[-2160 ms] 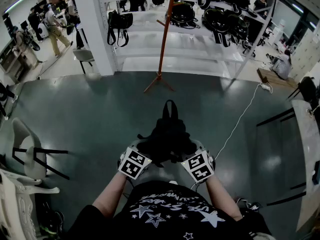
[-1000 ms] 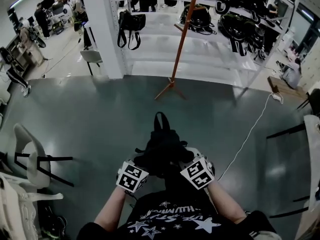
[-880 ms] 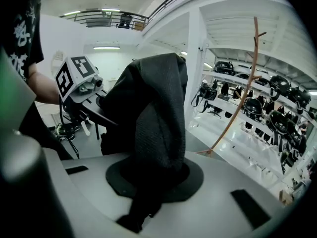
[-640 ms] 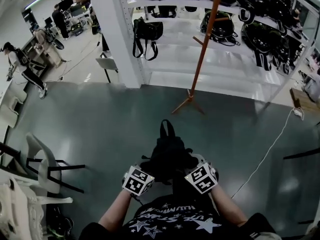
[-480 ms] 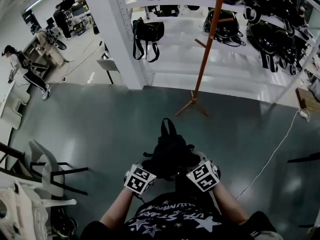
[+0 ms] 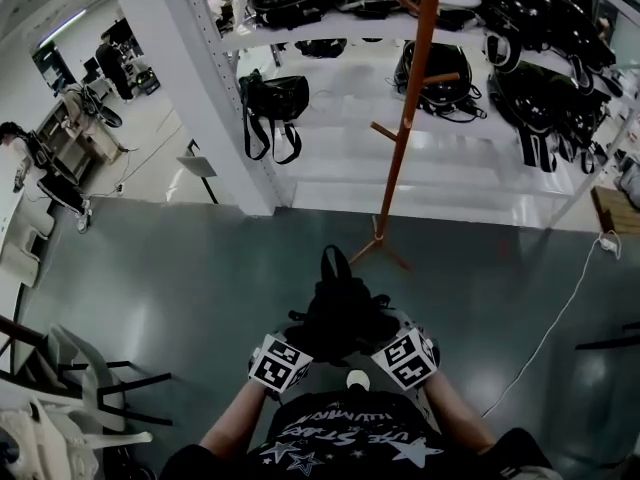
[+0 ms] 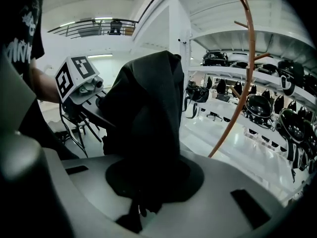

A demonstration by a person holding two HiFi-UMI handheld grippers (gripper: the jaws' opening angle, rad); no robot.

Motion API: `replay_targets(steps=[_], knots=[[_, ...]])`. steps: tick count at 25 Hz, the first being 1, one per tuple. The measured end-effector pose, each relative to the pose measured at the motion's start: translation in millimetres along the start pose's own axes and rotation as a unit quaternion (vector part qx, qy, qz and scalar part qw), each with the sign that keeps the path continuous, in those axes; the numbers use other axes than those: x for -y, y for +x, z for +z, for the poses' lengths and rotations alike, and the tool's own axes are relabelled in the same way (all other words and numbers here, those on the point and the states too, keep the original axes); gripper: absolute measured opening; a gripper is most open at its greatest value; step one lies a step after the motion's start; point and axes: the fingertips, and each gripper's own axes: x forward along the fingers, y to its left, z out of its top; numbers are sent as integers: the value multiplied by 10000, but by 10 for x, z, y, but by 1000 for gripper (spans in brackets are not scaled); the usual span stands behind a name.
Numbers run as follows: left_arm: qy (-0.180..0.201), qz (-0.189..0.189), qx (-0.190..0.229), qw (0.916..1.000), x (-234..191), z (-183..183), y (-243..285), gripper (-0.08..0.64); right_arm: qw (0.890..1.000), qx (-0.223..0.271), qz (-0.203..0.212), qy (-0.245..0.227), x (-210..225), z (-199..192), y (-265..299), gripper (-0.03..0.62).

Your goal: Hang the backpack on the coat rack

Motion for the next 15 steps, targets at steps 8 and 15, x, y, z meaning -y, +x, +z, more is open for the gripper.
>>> replay_targets(steps=[8, 15], knots=[[347, -170, -25, 9993, -244, 553, 304, 57, 9995, 83, -306, 83, 584, 224, 60, 57], [714, -566, -121, 9958, -578, 869, 660, 57, 9968, 79, -696, 373, 978, 335, 279, 57]])
